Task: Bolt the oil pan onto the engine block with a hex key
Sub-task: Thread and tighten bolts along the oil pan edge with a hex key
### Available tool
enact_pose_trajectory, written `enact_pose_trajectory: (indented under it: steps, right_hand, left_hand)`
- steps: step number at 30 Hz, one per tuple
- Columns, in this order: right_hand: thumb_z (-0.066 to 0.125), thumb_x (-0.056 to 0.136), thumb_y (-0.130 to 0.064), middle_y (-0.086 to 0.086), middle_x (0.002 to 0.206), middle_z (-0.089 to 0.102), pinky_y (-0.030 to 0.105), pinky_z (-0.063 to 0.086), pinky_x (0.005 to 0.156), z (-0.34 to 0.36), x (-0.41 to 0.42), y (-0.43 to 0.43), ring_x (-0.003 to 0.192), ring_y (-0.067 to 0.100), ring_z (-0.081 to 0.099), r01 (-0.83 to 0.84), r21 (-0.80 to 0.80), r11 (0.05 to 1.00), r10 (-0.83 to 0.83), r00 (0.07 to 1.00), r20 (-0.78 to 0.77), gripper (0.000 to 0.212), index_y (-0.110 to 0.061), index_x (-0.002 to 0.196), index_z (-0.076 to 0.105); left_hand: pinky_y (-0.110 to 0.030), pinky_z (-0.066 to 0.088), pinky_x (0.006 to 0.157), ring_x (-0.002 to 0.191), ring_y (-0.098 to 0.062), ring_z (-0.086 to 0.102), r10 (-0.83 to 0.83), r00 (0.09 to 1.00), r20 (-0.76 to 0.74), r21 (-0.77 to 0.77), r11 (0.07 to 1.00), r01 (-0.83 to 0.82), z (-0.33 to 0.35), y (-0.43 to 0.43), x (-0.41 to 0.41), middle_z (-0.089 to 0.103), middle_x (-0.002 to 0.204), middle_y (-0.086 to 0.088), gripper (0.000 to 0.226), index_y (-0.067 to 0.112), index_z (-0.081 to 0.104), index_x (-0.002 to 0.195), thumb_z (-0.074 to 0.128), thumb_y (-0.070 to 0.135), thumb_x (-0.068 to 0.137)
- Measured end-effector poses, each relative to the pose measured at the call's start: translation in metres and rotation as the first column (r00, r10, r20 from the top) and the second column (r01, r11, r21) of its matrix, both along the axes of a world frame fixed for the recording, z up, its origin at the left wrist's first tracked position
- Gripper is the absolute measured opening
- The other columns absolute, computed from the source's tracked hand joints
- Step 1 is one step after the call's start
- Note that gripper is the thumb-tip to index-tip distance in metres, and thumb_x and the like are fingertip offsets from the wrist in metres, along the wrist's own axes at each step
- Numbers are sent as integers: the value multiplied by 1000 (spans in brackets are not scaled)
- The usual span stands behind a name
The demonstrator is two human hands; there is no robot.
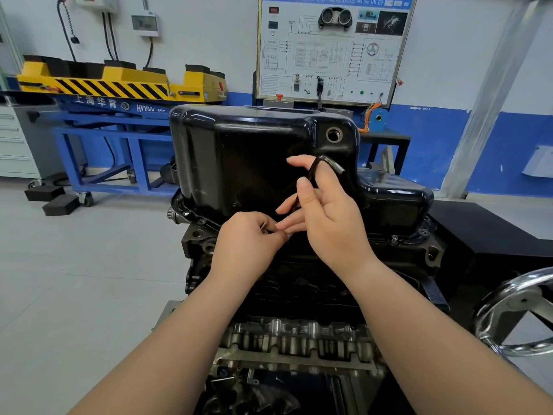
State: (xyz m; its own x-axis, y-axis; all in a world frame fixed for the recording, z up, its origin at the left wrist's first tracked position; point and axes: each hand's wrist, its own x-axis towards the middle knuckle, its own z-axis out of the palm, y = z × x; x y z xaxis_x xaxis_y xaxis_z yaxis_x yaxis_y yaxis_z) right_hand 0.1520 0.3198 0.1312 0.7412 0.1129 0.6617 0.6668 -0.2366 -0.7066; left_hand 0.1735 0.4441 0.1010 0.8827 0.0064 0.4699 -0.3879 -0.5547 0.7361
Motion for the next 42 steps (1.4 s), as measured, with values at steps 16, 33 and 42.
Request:
enact_pose_trajectory:
  steps: [16, 33, 42]
  right_hand:
    - [39, 101, -25, 10, 73, 66, 33, 59, 59, 20, -1, -6, 57, 21, 69, -25, 37, 999, 23, 998, 55, 28, -46, 118, 45]
    - [60, 89, -3, 2, 75, 73, 21, 55, 56, 36, -1, -12, 61, 15, 70, -51, 135, 989, 60, 996, -60, 11, -12, 86, 67]
    - [64, 87, -6, 5, 71, 67, 28, 58, 57, 32, 0, -6, 57, 15, 69, -37, 113, 993, 42, 998, -39, 11, -14, 80, 62]
  left_hand:
    - [-19, 38, 47, 47, -4, 49, 7, 998, -56, -33, 999, -9, 0, -1, 0, 60, 56, 4, 20, 31, 62, 60, 74, 35, 75]
    - [-7, 35, 45, 45, 5, 48, 10, 1000, -4, -62, 998, -10, -4, 0, 1, 47, 41, 12, 24, 33, 60, 55, 76, 33, 73]
    - [-10, 34, 42, 43, 5, 48, 21, 1000, -24, -32, 999, -21, -3, 0, 0, 47, 44, 12, 23, 33, 60, 57, 75, 36, 74]
